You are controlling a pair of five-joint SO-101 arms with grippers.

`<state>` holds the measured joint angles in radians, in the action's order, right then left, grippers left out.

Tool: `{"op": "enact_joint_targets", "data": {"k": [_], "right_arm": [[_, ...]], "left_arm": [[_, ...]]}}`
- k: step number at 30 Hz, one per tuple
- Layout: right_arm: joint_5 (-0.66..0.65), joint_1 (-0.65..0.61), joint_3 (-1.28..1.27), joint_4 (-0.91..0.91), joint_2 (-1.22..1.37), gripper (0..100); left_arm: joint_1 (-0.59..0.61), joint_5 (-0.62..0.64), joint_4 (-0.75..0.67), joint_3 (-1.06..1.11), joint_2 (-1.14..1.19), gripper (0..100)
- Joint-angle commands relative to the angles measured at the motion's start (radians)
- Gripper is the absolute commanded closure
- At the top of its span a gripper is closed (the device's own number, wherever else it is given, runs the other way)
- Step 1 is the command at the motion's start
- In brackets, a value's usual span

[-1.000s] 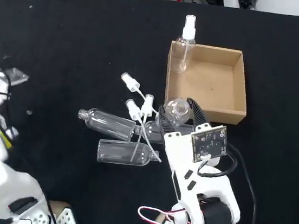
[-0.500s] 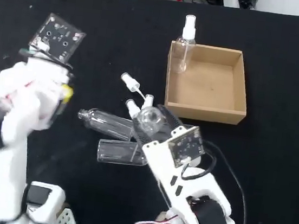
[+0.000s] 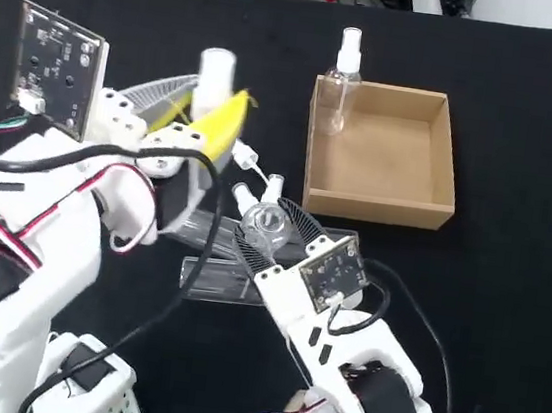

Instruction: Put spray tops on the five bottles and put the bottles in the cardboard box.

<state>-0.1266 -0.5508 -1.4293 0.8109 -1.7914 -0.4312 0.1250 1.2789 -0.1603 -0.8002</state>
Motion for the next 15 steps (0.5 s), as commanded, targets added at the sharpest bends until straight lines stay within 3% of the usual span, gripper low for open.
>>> {"op": "enact_joint_targets", "data": {"k": [1,11,15], "right_arm": [[0.009,-0.011,0.008,0.003,-0.012,98.8],[0.009,-0.009,0.008,0.002,-0.012,98.8],[0.009,-0.009,0.008,0.000,-0.012,98.8]], "left_arm": [[-0.071,0.051,-0.094,0.002,-0.011,97],[-0.177,0.066,-0.333,0.220,-0.020,97],[-0.180,0.066,-0.358,0.257,-0.021,97]]}}
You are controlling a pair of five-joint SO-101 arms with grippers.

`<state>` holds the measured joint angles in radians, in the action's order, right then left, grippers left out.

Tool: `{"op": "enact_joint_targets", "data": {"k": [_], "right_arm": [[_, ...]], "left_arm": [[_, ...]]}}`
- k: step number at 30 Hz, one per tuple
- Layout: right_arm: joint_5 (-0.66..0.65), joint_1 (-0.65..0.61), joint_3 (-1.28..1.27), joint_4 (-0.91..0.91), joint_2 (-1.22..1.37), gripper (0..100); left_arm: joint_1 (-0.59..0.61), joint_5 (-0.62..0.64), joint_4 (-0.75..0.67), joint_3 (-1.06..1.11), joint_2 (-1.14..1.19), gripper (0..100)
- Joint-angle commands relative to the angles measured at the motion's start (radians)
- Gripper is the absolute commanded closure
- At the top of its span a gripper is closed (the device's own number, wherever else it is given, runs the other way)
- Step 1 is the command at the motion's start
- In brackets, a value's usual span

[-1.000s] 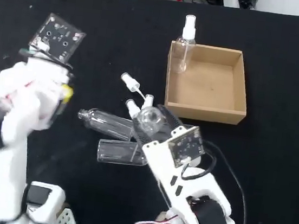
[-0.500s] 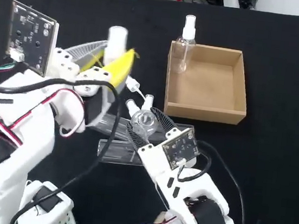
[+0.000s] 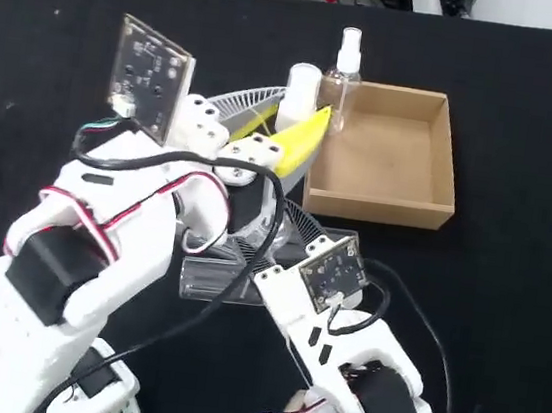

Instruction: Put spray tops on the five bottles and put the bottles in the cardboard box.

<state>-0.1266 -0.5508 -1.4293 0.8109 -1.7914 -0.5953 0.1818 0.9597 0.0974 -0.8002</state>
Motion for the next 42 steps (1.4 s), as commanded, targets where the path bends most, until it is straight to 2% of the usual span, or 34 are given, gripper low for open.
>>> {"op": "enact_joint_targets", "data": {"k": [1,11,20,36,42], "right_arm": [[0.009,-0.009,0.008,0.002,-0.012,98.8],[0.008,-0.009,0.008,0.003,-0.012,98.8],[0.005,-0.006,0.008,0.002,-0.012,98.8],[0.003,-0.008,0.008,-0.002,-0.012,98.8],[0.003,-0.008,0.008,-0.002,-0.012,98.8]], "left_arm": [[-0.016,0.009,-0.038,0.001,-0.021,97],[-0.016,0.015,-0.046,0.027,-0.009,97],[-0.016,0.015,-0.203,0.197,-0.021,97],[-0.007,0.009,-0.196,0.203,-0.114,97],[-0.007,0.009,-0.204,0.285,-0.121,97]]}}
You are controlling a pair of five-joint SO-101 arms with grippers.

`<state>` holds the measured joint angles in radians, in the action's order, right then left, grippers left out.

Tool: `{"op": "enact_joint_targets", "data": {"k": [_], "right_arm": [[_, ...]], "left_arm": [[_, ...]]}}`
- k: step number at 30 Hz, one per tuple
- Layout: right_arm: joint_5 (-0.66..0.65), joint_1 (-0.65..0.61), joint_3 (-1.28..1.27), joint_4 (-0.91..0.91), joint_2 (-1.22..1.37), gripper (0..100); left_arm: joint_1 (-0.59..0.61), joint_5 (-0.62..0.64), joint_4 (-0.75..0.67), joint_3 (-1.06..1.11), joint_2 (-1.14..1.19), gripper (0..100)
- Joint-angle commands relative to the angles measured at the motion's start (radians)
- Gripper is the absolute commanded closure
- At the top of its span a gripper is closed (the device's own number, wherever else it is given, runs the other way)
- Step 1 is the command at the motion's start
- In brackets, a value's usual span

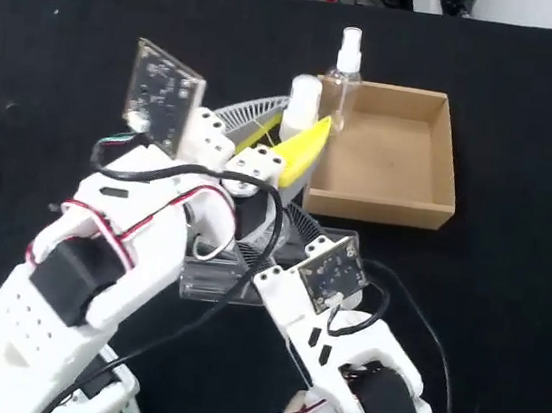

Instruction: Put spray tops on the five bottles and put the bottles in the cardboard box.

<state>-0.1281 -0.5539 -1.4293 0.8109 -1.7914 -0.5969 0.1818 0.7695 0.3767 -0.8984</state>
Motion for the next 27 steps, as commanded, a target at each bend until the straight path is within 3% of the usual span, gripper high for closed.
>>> {"op": "enact_joint_targets", "data": {"k": [1,12,17,27], "right_arm": [[0.005,-0.005,0.008,-0.002,-0.012,98.8],[0.012,-0.006,0.013,0.003,-0.012,98.8],[0.012,-0.005,0.018,0.003,-0.012,98.8],[0.008,-0.006,0.033,0.020,-0.012,98.8]], "left_arm": [[-0.005,0.009,-0.012,0.021,-0.023,97],[-0.002,0.009,-0.002,0.197,-0.206,97],[0.082,0.009,0.008,0.340,-0.296,97],[0.099,0.017,0.011,0.357,-0.328,97]]}}
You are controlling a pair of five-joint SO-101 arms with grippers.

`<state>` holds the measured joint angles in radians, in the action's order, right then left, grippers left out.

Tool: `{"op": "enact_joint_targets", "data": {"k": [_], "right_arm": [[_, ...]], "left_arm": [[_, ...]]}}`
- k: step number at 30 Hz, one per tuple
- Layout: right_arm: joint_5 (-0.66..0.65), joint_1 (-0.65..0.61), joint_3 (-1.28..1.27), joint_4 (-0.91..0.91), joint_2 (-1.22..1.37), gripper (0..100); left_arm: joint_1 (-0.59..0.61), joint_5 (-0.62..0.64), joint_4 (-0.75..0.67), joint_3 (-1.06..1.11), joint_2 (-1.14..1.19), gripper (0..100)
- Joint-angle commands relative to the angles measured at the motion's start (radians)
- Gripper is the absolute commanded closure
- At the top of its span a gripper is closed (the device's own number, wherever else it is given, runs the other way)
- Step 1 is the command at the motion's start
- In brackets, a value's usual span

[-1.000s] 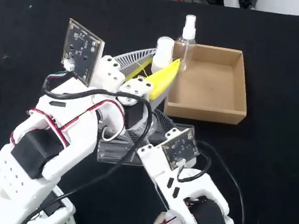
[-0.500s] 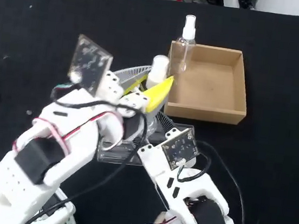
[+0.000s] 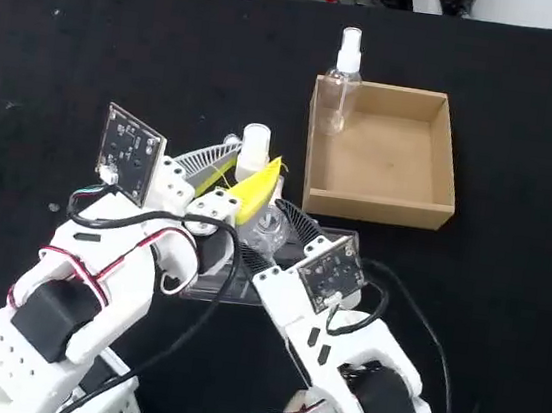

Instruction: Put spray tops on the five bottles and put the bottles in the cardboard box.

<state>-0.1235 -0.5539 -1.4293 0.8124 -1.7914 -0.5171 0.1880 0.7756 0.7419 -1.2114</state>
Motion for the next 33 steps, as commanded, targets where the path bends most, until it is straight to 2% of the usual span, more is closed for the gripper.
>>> {"op": "enact_joint_targets", "data": {"k": [1,10,18,30,33], "right_arm": [[0.003,-0.006,0.045,0.034,-0.012,98.8],[0.000,-0.006,0.070,0.063,-0.012,98.8],[0.000,-0.003,0.068,0.061,-0.012,98.8],[0.000,-0.003,0.068,0.061,-0.012,98.8],[0.000,-0.003,0.068,0.061,-0.012,98.8]], "left_arm": [[0.019,0.011,0.003,-0.016,-0.015,97],[-0.139,0.011,0.008,-0.010,-0.014,97],[-0.139,0.011,0.012,0.065,-0.025,82],[0.007,0.011,0.012,-0.051,-0.026,84],[0.013,0.008,0.023,-0.062,-0.018,84]]}}
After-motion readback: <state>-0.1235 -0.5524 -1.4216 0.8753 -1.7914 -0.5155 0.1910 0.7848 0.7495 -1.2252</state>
